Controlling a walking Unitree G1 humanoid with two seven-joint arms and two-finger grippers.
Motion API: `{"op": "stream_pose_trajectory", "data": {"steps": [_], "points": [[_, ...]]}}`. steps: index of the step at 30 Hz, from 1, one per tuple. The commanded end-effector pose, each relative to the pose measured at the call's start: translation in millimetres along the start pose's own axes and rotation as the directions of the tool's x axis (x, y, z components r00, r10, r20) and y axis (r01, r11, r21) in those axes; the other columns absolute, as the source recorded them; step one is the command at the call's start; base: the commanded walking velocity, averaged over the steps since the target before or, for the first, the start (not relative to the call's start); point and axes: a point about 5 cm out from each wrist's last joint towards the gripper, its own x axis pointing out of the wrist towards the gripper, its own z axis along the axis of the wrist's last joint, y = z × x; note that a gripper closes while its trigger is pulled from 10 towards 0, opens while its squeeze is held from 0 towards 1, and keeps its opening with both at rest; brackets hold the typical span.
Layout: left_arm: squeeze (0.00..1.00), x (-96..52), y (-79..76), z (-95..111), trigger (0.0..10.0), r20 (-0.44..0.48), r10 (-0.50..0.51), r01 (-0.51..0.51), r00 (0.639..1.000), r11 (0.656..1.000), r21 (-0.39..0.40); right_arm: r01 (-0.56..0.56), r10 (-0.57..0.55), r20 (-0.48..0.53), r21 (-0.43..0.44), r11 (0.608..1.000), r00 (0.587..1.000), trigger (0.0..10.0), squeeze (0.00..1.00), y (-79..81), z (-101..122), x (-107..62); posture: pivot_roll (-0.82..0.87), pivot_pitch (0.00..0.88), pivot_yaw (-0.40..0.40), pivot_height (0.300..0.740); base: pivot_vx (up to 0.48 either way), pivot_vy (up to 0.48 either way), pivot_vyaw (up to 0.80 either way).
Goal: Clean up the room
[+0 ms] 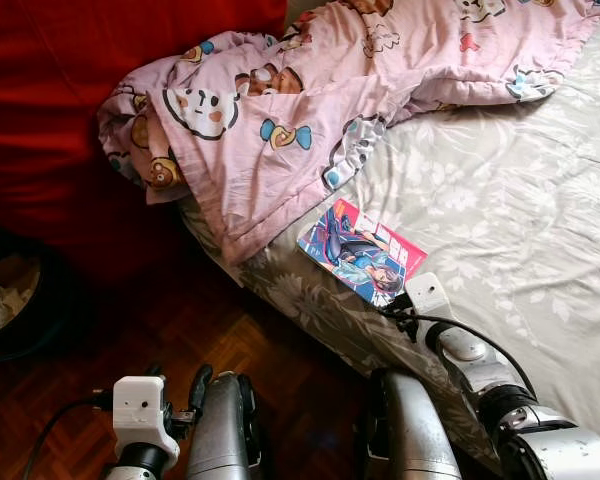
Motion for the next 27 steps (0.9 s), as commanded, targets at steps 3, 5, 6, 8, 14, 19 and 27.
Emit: {"op": "stream_pose_trajectory", "data": {"steps": [3,5,6,8,14,19,27], "points": [[0.0,-6.0,4.7,-7,10.0,-0.036,0.013,-0.013,0.999,1.0,0.01,-0.01,0.007,-0.065,-0.051,0.999,0.998,0.0,0.0,3.2,-17,-2.9,0.12,0.313,0.054,0.582,0.0,0.0,0.0],[0.0,-6.5,4.1,-7,10.0,-0.035,0.012,-0.012,0.999,1.0,0.01,-0.007,0.002,-0.07,-0.068,0.998,0.998,0.0,0.0,2.7,-18,-3.3,0.12,0.316,0.054,0.582,0.0,0.0,0.0],[0.0,-6.9,3.3,-7,10.0,-0.035,0.01,-0.01,0.999,1.0,0.01,-0.005,0.0,-0.072,-0.063,0.998,0.997,0.0,0.0,2.4,-18,-3.4,0.12,0.316,0.054,0.582,0.0,0.0,0.0],[0.0,-7.3,3.0,-7,10.0,-0.034,0.01,-0.01,0.999,1.0,0.01,-0.005,0.0,-0.072,-0.059,0.998,0.997,0.0,0.0,2.8,-19,-3.4,0.12,0.317,0.055,0.582,0.0,0.0,0.0],[0.0,-7.9,1.4,-5,10.0,-0.031,0.011,-0.01,0.999,1.0,0.01,-0.003,-0.002,-0.072,-0.078,0.997,0.997,0.0,0.0,5.6,-19,-3.0,0.12,0.319,0.056,0.582,0.0,0.0,0.0],[0.0,-7.0,0.9,-3,10.0,-0.027,0.012,-0.012,1.0,1.0,0.015,0.008,-0.017,-0.075,-0.121,0.993,0.997,0.0,0.0,6.5,-21,-3.4,0.13,0.313,0.056,0.582,0.0,0.0,0.0],[0.0,0.3,-3.4,-2,10.0,-0.02,0.006,-0.005,1.0,1.0,0.015,0.03,-0.039,-0.075,-0.119,0.992,0.996,0.0,0.0,9.0,-28,-5.2,0.1,0.274,0.064,0.582,0.0,0.0,0.0]]}}
